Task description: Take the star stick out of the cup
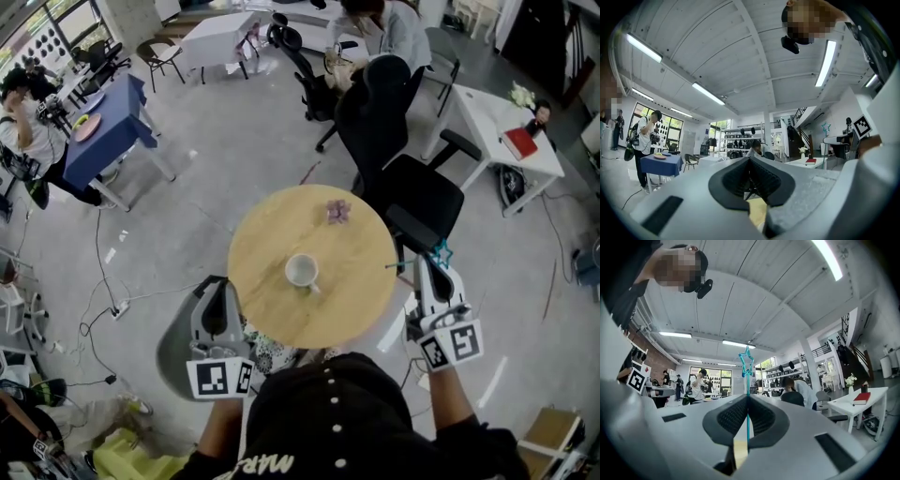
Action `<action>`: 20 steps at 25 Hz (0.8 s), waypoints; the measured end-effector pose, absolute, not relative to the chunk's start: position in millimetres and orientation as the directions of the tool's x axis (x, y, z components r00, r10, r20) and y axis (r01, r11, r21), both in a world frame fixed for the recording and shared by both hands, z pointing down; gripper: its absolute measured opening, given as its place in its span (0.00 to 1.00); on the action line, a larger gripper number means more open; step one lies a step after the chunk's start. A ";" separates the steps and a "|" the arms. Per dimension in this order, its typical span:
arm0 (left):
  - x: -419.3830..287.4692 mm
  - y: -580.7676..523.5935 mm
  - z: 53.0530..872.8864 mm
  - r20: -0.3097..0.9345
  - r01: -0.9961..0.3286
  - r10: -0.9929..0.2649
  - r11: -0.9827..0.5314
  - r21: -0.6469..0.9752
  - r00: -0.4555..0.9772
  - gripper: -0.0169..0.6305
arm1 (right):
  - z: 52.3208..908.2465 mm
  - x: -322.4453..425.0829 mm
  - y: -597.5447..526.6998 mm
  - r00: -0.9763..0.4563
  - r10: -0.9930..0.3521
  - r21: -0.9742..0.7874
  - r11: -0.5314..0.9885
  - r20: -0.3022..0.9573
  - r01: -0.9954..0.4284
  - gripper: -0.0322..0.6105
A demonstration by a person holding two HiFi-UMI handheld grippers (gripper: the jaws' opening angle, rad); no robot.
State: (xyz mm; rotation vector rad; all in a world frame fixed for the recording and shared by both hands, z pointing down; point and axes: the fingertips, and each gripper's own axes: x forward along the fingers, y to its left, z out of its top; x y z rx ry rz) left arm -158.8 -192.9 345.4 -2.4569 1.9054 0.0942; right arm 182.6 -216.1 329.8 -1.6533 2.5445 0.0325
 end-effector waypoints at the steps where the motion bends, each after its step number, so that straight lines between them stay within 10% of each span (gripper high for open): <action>1: -159.1 -193.9 345.8 -0.064 -0.968 -0.967 -0.249 0.012 0.248 0.03 | 329.4 184.2 -217.1 -0.399 -0.911 -0.039 0.405 -0.101 -0.914 0.06; 20: -167.1 -205.0 337.6 -0.075 -0.969 -0.966 -0.247 -0.010 0.247 0.03 | 336.0 166.1 -239.4 -0.422 -0.901 -0.037 0.427 -0.094 -0.903 0.06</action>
